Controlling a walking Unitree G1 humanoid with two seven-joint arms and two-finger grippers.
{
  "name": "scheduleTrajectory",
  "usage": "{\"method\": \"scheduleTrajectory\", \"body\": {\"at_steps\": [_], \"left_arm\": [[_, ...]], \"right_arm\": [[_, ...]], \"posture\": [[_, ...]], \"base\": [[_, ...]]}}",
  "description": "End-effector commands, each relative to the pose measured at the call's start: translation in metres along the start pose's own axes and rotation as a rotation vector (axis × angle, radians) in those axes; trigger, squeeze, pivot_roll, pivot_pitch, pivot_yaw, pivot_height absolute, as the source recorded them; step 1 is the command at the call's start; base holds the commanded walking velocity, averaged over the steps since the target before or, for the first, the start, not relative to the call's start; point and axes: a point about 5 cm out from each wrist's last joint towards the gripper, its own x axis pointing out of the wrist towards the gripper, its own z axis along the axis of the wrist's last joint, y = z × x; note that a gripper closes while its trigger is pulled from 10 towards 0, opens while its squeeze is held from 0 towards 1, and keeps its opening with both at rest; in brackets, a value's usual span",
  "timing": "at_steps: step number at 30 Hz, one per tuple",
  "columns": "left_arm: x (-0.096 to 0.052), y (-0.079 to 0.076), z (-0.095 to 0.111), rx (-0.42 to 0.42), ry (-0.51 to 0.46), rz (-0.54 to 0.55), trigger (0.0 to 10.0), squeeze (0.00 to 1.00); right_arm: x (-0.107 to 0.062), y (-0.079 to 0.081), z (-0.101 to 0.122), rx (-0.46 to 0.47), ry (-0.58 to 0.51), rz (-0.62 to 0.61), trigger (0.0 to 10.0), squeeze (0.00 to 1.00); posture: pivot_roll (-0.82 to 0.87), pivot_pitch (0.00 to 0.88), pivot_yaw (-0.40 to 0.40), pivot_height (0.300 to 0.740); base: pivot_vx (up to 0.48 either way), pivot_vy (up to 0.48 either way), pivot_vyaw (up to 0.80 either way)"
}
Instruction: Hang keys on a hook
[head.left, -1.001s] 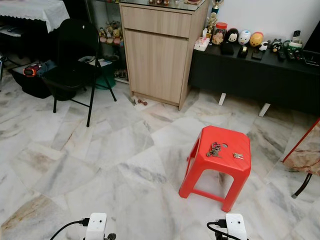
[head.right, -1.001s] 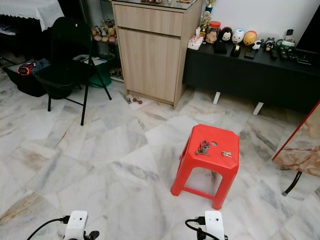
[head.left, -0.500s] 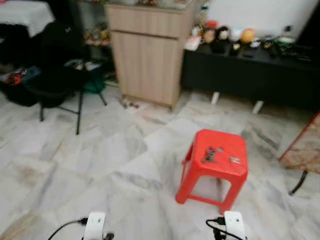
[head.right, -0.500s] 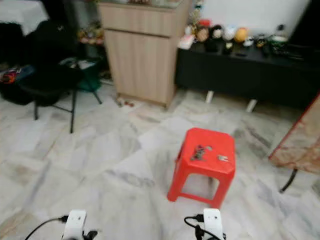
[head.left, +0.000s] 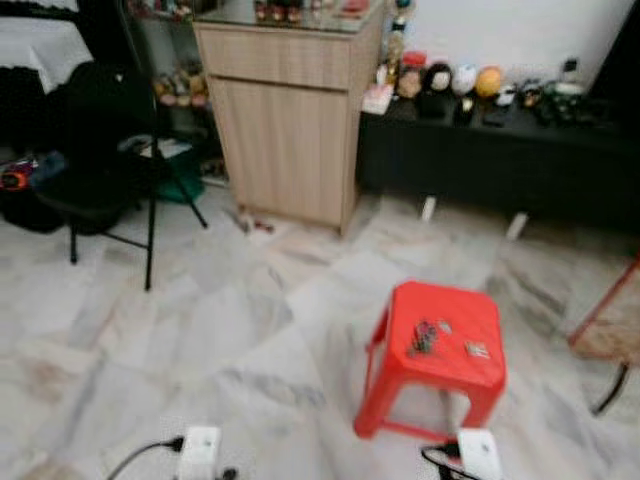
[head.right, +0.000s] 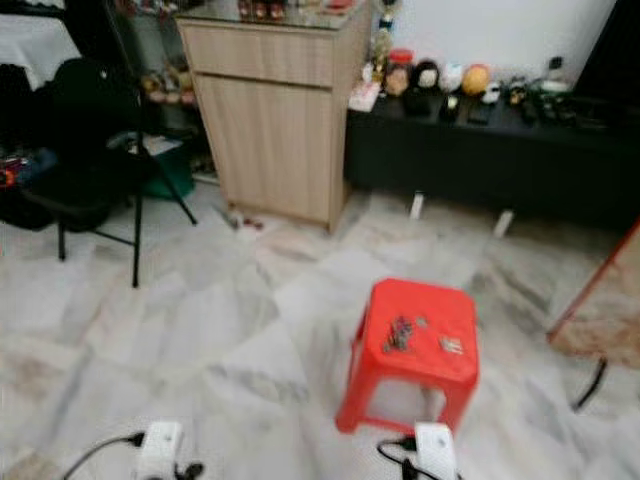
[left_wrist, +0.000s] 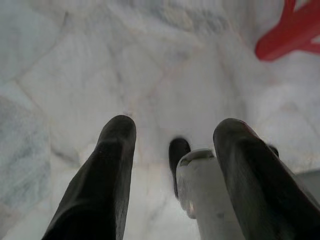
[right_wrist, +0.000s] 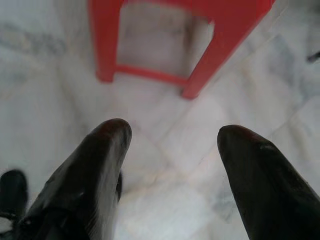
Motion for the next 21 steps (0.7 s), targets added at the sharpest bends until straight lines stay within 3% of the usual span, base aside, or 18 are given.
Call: {"method": "scheduleTrajectory", "body": {"at_steps": [1,6,15,21], "left_arm": [[-0.0009,0.0084,-0.0017,0.006,0.009,0.019,10.0,0.00],[-0.0011,0.0087,-0.0023,0.008,0.011,0.020,10.0,0.00],[-0.0012,0.0090,-0.0030,0.012,0.013,0.020,10.0,0.00],[-0.0013,0.0089,-0.0032,0.008,0.013,0.021,10.0,0.00]], "right_arm": [[0.0002,0.0081,0.0020,0.009,-0.007,0.018,10.0,0.00],[0.0000,0.0081,0.0005,0.019,0.001,0.009,10.0,0.00],[-0.0001,0.0088,0.0001,0.013,0.001,0.017,10.0,0.00],[-0.0001,0.0084,0.0008,0.007,-0.006,0.015,10.0,0.00]], "posture": [[0.05,0.000,-0.047,0.740],[0.05,0.000,-0.046,0.740],[0.05,0.000,-0.044,0.740],[0.05,0.000,-0.046,0.740]], "base": [[0.262,0.000,0.00],[0.264,0.000,0.00],[0.265,0.000,-0.65],[0.266,0.000,0.00]]}}
